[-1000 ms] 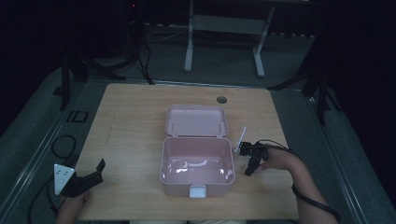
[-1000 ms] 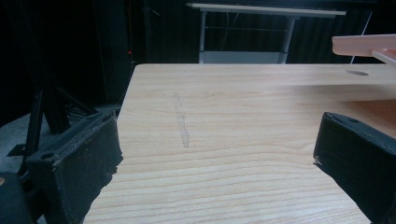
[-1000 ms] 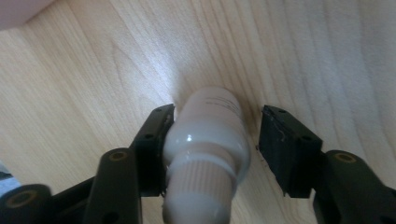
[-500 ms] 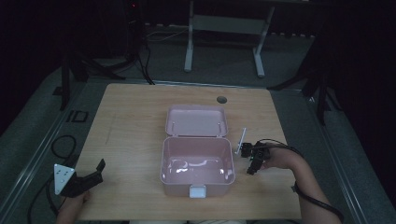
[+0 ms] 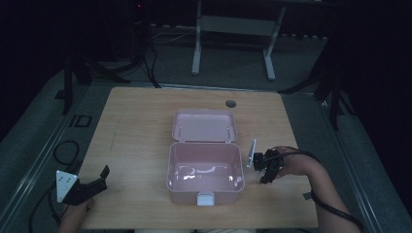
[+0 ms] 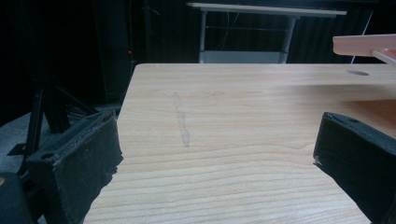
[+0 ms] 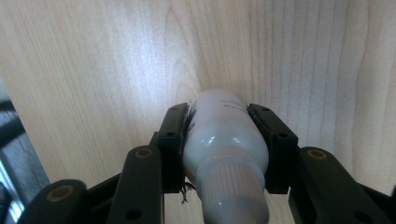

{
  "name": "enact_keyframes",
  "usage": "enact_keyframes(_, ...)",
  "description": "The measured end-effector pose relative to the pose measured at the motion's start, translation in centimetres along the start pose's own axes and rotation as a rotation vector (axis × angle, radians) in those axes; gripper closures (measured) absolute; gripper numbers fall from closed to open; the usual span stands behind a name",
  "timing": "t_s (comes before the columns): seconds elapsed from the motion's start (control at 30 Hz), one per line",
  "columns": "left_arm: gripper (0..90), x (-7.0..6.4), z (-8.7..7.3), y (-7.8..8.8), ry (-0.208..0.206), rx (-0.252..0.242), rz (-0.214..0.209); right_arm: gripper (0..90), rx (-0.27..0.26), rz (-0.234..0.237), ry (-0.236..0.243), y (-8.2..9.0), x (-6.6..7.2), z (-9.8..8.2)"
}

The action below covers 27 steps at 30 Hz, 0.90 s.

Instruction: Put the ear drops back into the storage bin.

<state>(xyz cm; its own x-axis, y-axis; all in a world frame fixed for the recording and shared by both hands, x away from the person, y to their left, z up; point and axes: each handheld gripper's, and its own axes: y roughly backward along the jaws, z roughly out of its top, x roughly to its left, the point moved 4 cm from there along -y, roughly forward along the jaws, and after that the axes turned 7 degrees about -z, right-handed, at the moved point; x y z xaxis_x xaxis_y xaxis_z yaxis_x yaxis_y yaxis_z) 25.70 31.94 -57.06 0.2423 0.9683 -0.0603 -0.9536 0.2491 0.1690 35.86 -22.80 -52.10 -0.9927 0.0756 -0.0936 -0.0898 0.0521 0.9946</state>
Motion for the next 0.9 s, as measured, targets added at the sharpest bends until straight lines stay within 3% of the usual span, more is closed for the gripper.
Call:
enact_keyframes(0.47, 1.0, 0.0, 0.0, 0.0, -0.001, 0.001, 0.000, 59.7, -0.015, -0.061, 0.126, 1.6, 1.4, 0.7)
enact_keyframes(0.9, 0.9, 0.0, 0.0, 0.0, -0.002, 0.000, 0.001, 59.7, 0.012, -0.039, 0.086, 3.0, 1.5, 0.4)
